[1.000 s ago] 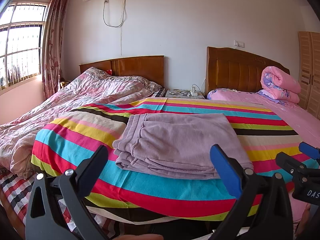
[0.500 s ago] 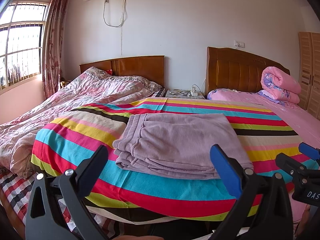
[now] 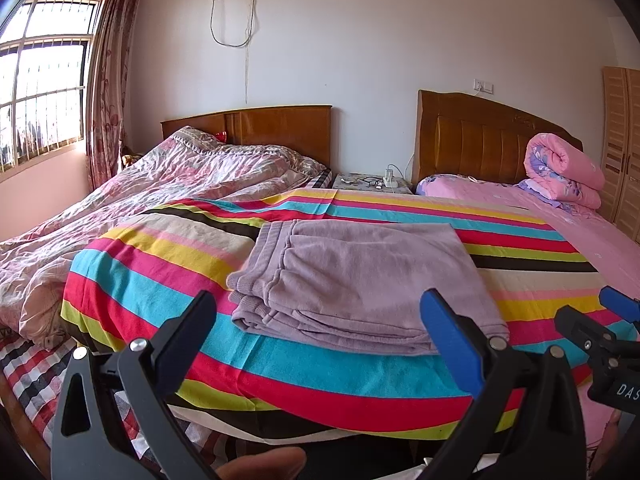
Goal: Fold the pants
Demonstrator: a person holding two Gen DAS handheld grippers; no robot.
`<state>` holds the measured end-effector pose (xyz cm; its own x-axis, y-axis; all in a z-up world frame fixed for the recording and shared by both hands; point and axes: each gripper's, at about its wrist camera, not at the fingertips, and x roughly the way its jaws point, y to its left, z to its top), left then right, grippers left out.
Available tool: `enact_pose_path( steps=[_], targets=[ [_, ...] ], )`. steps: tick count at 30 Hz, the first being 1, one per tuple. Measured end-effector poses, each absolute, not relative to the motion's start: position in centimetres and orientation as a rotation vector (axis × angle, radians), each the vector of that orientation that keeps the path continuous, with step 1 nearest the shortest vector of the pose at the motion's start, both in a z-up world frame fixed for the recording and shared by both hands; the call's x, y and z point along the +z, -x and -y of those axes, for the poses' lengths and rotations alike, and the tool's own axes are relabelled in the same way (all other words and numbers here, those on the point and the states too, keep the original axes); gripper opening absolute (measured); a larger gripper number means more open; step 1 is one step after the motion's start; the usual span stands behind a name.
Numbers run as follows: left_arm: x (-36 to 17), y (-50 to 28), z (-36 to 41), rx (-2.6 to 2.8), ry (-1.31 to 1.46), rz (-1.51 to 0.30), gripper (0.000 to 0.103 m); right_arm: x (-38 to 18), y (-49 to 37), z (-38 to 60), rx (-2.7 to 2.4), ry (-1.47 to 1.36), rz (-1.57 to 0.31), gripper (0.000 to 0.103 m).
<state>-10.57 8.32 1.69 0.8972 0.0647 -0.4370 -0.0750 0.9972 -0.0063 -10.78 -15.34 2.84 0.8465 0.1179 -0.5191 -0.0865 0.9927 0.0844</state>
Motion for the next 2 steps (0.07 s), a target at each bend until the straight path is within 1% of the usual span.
enact_pose_path(
  steps=[2],
  targets=[
    [1.62, 10.57, -8.24, 0.07, 0.02, -0.454, 0.102, 2.85, 10.76, 15.33, 0.107, -0.059, -0.551, 0.098]
  ],
)
